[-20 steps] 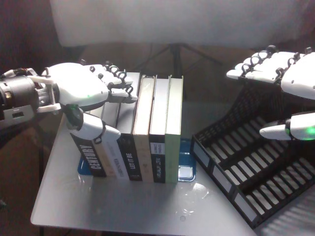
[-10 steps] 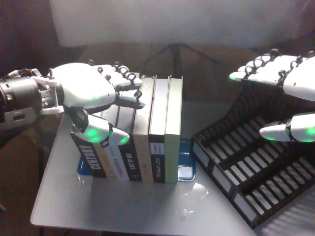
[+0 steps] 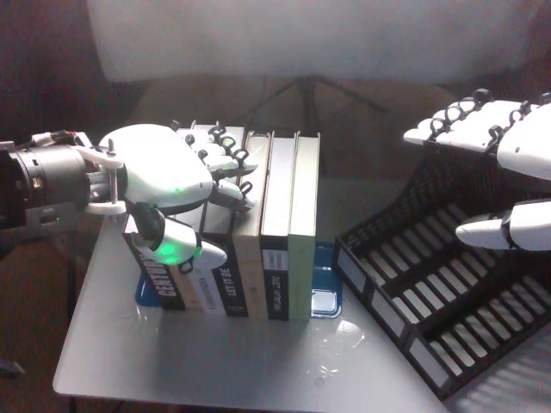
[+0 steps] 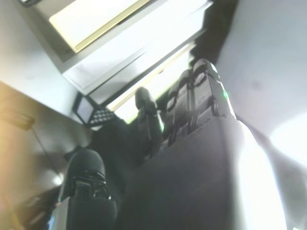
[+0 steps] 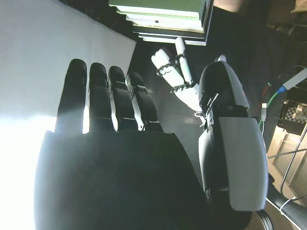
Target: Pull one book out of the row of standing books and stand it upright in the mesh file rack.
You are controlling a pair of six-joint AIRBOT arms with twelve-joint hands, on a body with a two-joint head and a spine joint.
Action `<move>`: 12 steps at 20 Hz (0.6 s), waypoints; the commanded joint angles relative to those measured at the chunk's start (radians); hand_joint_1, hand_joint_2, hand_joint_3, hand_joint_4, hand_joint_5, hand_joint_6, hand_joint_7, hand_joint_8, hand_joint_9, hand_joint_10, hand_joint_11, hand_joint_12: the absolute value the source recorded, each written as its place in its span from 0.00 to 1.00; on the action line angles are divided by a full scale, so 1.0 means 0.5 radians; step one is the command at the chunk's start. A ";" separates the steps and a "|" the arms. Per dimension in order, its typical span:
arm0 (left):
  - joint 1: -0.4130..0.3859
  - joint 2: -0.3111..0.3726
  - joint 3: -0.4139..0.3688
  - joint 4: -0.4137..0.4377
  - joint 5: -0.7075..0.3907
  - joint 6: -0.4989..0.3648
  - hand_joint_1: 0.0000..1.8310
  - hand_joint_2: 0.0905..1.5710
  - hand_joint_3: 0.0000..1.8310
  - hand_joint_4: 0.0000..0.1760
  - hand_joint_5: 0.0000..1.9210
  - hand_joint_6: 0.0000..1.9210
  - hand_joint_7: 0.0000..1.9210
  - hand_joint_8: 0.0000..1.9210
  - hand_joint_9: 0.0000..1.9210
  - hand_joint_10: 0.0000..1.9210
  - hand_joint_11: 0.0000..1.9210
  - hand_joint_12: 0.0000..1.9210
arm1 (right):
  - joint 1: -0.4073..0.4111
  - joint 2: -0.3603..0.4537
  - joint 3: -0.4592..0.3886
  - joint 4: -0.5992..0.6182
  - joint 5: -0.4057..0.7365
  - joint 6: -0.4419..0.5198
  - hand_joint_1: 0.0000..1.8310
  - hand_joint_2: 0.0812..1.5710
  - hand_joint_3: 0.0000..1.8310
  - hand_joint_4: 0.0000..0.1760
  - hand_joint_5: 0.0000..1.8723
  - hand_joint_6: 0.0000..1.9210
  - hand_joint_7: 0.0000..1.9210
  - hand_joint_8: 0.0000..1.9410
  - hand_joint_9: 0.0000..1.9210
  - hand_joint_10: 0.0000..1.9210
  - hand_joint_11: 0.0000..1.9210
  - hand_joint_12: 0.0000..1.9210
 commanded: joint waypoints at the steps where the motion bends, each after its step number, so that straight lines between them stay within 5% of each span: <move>1: -0.007 0.024 0.016 -0.039 -0.127 -0.007 0.08 0.82 0.01 0.26 0.18 0.00 0.00 0.00 0.00 0.00 0.00 0.00 | 0.011 0.010 0.007 0.043 0.224 0.012 0.26 0.79 0.00 0.00 0.00 0.00 0.00 0.00 0.00 0.00 0.00 0.00; 3: -0.006 0.019 0.014 0.005 -0.114 -0.024 0.06 0.82 0.01 0.36 0.17 0.00 0.00 0.00 0.00 0.00 0.00 0.00 | 0.007 0.010 0.008 0.051 0.228 0.012 0.26 0.79 0.00 0.00 0.00 0.00 0.00 0.00 0.00 0.00 0.00 0.00; 9: 0.019 -0.009 -0.009 0.253 -0.042 -0.115 0.15 0.79 0.00 0.35 0.26 0.02 0.00 0.00 0.00 0.00 0.00 0.00 | -0.014 0.010 0.008 0.081 0.247 0.013 0.24 0.80 0.00 0.00 0.00 0.00 0.00 0.00 0.00 0.00 0.00 0.00; 12: 0.043 0.011 -0.056 0.340 -0.021 -0.116 0.09 0.80 0.00 0.38 0.28 0.01 0.00 0.00 0.00 0.00 0.00 0.00 | -0.034 0.010 0.008 0.107 0.265 0.017 0.24 0.80 0.00 0.00 0.00 0.00 0.00 0.00 0.00 0.00 0.00 0.00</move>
